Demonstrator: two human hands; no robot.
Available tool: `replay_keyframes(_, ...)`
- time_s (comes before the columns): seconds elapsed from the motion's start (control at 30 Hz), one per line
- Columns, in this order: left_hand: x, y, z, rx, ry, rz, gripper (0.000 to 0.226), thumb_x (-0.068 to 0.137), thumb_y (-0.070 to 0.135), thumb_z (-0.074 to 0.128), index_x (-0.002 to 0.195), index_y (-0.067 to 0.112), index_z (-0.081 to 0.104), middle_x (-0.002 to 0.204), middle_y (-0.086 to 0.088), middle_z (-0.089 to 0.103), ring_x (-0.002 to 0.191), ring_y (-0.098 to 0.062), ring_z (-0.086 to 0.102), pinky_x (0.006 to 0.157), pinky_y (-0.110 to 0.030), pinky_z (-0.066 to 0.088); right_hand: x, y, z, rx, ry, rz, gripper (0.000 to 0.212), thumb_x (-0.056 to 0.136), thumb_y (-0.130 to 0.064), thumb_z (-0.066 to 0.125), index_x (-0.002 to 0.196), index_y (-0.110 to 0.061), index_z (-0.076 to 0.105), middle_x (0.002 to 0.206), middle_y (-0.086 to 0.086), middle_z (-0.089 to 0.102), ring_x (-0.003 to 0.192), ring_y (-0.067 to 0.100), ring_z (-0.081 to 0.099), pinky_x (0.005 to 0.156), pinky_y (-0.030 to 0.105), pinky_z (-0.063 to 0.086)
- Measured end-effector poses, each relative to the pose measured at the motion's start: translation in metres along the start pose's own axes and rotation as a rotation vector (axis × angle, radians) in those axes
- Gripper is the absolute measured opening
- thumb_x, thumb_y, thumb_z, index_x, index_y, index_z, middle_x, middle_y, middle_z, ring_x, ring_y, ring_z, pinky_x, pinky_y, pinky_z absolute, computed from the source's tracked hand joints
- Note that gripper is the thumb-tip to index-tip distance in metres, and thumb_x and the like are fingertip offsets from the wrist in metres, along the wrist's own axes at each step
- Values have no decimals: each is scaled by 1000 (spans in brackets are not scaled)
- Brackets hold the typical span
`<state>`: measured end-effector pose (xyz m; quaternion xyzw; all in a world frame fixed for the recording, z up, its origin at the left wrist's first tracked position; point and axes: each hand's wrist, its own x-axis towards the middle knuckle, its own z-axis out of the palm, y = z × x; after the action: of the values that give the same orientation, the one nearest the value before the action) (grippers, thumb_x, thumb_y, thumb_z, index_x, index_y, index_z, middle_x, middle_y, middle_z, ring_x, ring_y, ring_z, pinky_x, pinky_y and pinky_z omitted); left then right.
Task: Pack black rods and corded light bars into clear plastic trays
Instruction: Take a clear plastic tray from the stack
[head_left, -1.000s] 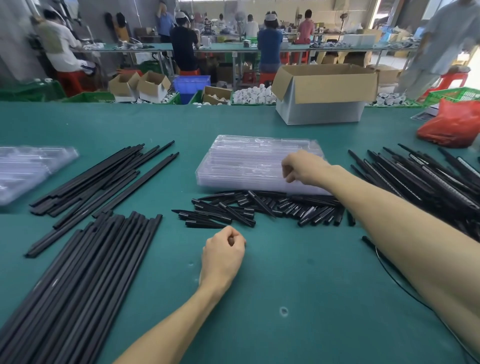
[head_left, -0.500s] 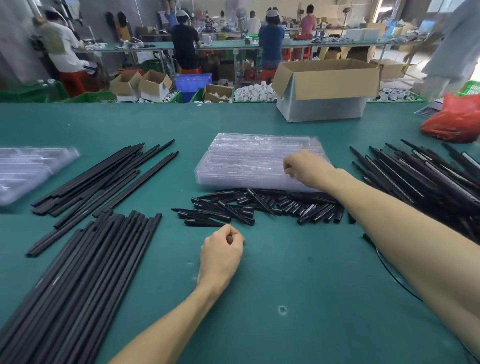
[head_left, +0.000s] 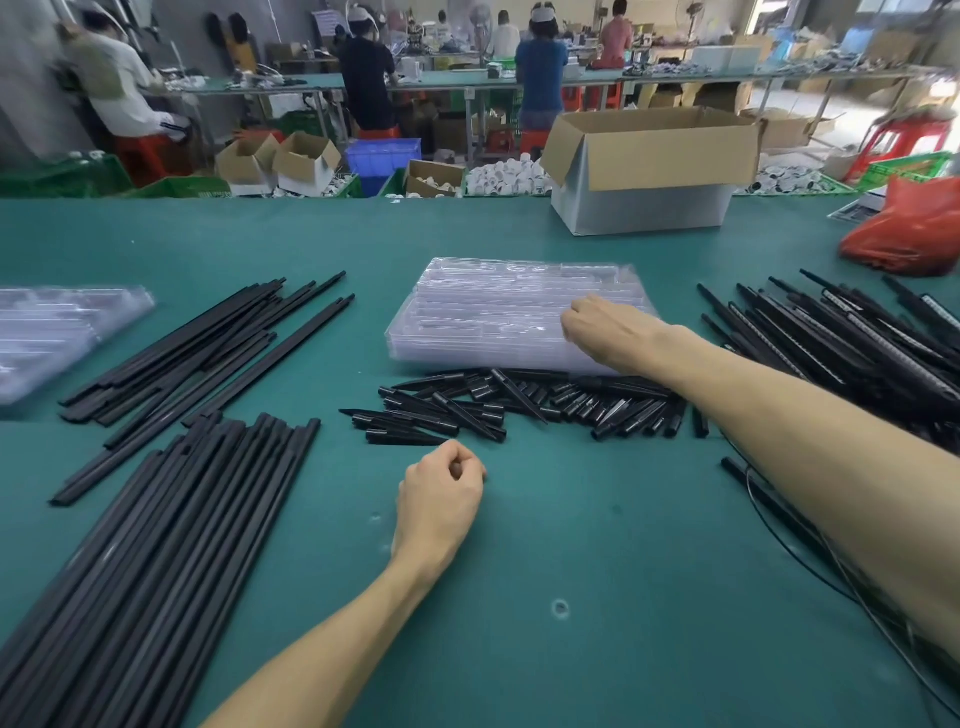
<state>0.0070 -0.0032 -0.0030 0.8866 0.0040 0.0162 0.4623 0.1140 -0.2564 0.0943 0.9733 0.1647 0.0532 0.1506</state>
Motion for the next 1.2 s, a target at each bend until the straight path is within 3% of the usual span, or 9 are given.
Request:
replay_keyframes(0.2, 2, 0, 0, 6, -2, 2, 18, 84, 25, 52, 71, 27, 63, 63, 20, 65, 64, -14, 65, 69, -34, 54, 5, -5, -10, -29, 45, 41, 18, 89, 5, 43, 77, -8, 38, 87, 16, 50, 80, 31, 50, 59, 40, 35)
replay_keyframes(0.27, 1, 0, 0, 1, -7, 5, 18, 84, 26, 50, 72, 28, 63, 63, 20, 65, 63, -14, 65, 68, -33, 54, 7, -5, -8, -8, 106, 88, 10, 87, 3, 47, 89, -6, 43, 95, 18, 54, 87, 32, 53, 60, 38, 32)
replay_keyframes(0.37, 1, -1, 0, 0, -6, 5, 18, 84, 27, 50, 72, 28, 63, 62, 20, 64, 63, -14, 65, 67, -34, 54, 12, -2, -7, 32, 187, 143, 19, 86, -1, 52, 104, -1, 49, 103, 20, 54, 92, 32, 49, 62, 39, 33)
replay_keyframes(0.57, 3, -1, 0, -3, -12, 2, 17, 84, 27, 51, 72, 27, 63, 63, 18, 64, 65, -15, 65, 68, -35, 54, 23, -1, -9, 79, 374, 369, 15, 91, -5, 48, 103, 3, 55, 107, 22, 47, 94, 33, 41, 67, 42, 32)
replay_keyframes(0.73, 3, -2, 1, -4, -9, 6, 18, 86, 25, 51, 72, 25, 63, 64, 18, 65, 65, -14, 65, 68, -36, 55, 23, -13, 1, -62, 277, 360, 13, 95, -10, 57, 106, -4, 55, 111, 16, 51, 99, 33, 47, 75, 40, 39)
replay_keyframes(0.83, 3, -2, 0, -6, -9, -2, 17, 85, 25, 51, 73, 24, 63, 64, 12, 65, 67, -17, 64, 69, -38, 55, 28, -18, 2, 183, 194, 394, 18, 92, 0, 48, 108, -3, 55, 109, 18, 62, 97, 37, 58, 68, 40, 40)
replay_keyframes(0.93, 3, -3, 0, -10, -14, -8, 17, 85, 26, 51, 74, 24, 63, 65, 10, 66, 69, -18, 64, 70, -39, 55, 32, -20, 0, 239, 97, 415, 15, 89, 2, 46, 99, -7, 54, 105, 20, 65, 89, 37, 59, 66, 38, 40)
replay_keyframes(1.07, 2, -3, 0, -29, -24, -6, 17, 83, 28, 49, 74, 23, 63, 66, 9, 66, 68, -19, 64, 69, -39, 55, 35, -28, 0, 131, 30, 370, 34, 83, 14, 49, 109, -6, 57, 104, 17, 65, 95, 37, 65, 65, 39, 40)
replay_keyframes(1.2, 3, -4, 0, -30, -21, 1, 18, 83, 28, 48, 74, 23, 63, 66, 9, 66, 67, -17, 62, 68, -38, 53, 42, -32, -5, 4, 43, 342, 30, 79, 15, 55, 95, -11, 59, 92, 9, 67, 82, 31, 66, 61, 35, 38)
